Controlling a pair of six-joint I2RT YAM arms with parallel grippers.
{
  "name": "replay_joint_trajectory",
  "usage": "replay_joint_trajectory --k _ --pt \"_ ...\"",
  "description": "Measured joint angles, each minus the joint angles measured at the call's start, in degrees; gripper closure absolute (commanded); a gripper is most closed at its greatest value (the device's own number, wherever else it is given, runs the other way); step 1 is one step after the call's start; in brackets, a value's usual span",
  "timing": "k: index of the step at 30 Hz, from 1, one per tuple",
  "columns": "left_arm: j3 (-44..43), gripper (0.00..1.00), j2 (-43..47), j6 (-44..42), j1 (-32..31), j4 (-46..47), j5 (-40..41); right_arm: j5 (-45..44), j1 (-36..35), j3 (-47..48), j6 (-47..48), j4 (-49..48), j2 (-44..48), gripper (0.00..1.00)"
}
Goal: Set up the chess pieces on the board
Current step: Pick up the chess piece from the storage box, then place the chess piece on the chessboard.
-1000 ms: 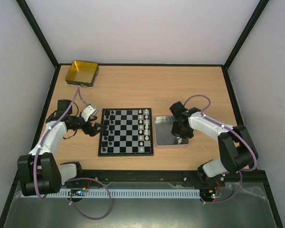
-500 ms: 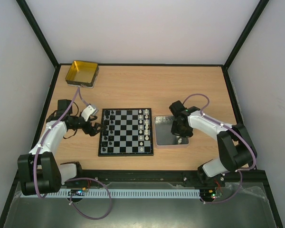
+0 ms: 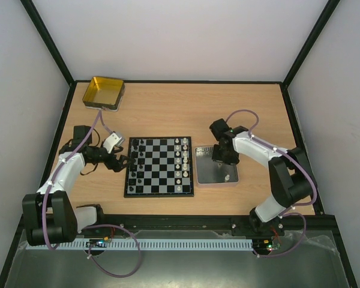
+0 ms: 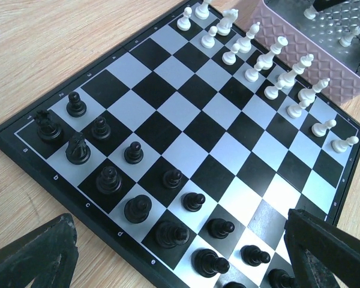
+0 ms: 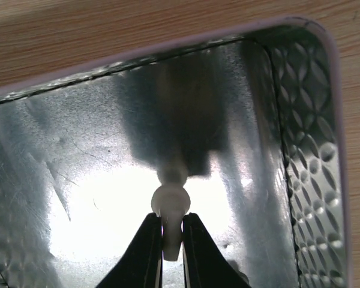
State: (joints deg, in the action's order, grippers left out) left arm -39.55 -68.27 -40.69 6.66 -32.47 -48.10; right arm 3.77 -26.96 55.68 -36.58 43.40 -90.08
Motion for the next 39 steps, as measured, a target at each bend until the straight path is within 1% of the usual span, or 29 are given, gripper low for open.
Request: replay_joint_trajectory --k 8,11,13,19,24,27,31,34,39 --pt "0.0 0.07 -0.5 0.0 -0.3 0.0 0.2 0.1 -1.7 2.2 2.3 0.0 -4.1 0.94" --pt "0.0 0.07 -0.5 0.1 -0.3 0.0 0.2 -0.8 -4.4 3.2 2.8 0.2 -5.5 0.96" --pt "0.0 0.07 -0.5 0.1 -0.3 0.0 0.2 -0.9 -5.2 3.5 3.0 0.2 -5.6 0.98" --pt "0.0 0.07 -0.5 0.2 -0.4 0.1 0.4 -2.3 -5.5 3.9 3.0 0.7 -5.6 0.98" --pt "0.0 0.06 -0.5 0.2 -0.4 0.1 0.4 -4.5 -7.1 6.0 2.5 3.6 -4.6 0.98" --pt "0.0 0.06 -0.5 0.3 -0.4 0.1 0.4 -5.4 -9.9 9.0 1.4 5.9 -2.1 0.98" --pt "0.0 0.07 -0.5 0.4 -0.4 0.1 0.6 -5.7 -15.7 12.4 -2.1 7.8 1.4 0.98" --pt "0.0 0.06 -0.5 0.5 -0.4 0.1 0.6 -5.4 -21.1 12.9 -5.4 8.4 3.1 0.98" --pt "0.0 0.06 -0.5 0.8 -0.4 0.2 0.7 -4.3 -29.3 12.4 -10.4 8.8 3.0 0.98"
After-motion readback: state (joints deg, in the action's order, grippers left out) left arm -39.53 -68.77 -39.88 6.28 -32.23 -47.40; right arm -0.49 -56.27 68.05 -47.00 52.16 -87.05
